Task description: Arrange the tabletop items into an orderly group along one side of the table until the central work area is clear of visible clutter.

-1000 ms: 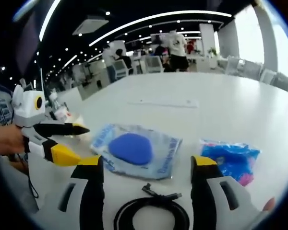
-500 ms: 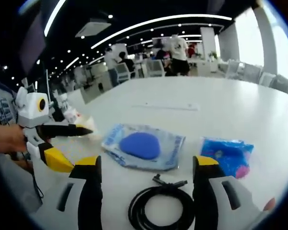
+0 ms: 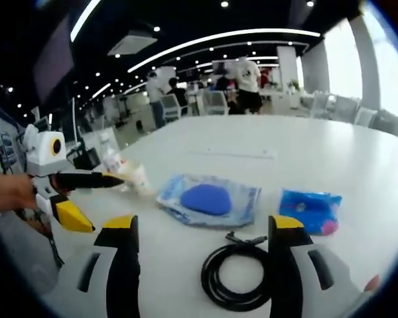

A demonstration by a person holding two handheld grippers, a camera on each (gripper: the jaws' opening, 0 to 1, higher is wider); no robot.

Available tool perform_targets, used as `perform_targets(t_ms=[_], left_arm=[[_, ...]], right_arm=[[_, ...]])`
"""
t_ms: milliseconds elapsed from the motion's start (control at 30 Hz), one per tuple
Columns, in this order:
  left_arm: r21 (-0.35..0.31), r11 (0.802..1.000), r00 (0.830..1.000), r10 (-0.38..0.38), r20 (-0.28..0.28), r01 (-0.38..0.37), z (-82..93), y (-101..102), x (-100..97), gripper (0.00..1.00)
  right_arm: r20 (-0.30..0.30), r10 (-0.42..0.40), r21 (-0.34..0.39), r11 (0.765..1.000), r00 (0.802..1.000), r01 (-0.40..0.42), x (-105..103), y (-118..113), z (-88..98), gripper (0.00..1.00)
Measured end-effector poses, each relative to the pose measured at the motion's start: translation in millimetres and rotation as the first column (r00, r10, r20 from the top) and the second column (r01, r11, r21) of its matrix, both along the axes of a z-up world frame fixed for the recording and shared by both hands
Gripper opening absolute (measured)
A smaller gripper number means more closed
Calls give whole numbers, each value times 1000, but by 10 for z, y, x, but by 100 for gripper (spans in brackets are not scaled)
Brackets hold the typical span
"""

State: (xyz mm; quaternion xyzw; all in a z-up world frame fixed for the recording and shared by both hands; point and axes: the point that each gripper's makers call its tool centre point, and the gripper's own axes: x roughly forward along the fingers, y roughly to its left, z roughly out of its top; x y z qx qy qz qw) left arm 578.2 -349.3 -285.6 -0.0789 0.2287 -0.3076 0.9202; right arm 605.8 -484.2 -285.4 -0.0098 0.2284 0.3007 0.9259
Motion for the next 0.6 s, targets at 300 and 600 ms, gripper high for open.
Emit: perform_targets(t_ms=[300, 600], left_arm=[[-19, 999, 999, 28, 25, -27, 127, 227, -257, 99], [-37, 998, 997, 59, 55, -57, 258, 497, -621, 99]], right_arm=[[7, -29, 4, 1000, 1000, 29, -237, -72, 27, 79], [46, -70, 27, 997, 996, 69, -574, -69, 167, 81]])
